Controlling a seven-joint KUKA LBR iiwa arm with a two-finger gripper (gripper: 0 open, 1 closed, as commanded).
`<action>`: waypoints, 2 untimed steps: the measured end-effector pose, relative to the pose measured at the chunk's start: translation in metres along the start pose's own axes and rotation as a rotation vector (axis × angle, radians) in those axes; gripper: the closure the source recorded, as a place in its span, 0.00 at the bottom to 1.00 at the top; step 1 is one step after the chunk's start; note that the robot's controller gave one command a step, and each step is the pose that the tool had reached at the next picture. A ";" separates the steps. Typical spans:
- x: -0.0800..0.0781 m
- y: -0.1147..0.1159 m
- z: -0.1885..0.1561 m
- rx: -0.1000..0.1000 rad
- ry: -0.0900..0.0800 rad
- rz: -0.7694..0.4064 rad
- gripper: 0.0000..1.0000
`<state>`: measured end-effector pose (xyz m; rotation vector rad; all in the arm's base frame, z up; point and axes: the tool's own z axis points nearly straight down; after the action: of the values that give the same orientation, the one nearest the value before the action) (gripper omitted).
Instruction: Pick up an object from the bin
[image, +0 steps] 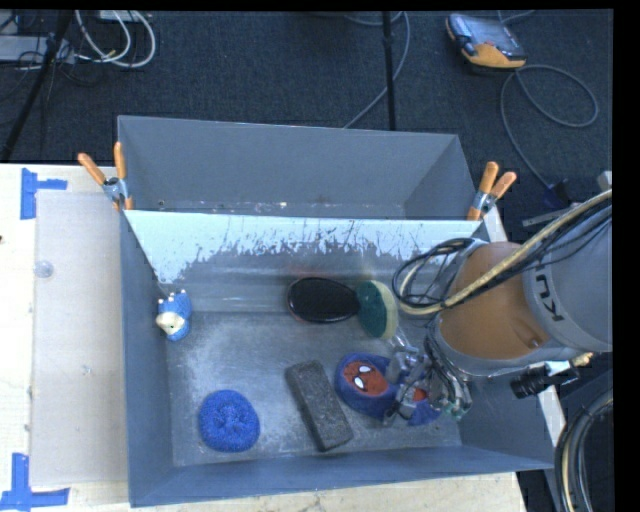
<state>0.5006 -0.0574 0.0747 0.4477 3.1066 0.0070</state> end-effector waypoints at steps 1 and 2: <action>0.000 0.000 -0.001 0.000 0.000 -0.001 1.00; 0.001 0.000 -0.007 0.000 0.004 -0.001 1.00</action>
Offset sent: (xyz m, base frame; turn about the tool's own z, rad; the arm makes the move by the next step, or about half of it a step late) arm 0.0000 0.0001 0.0991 0.0000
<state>0.4996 -0.0570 0.0820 0.4468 3.1111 0.0076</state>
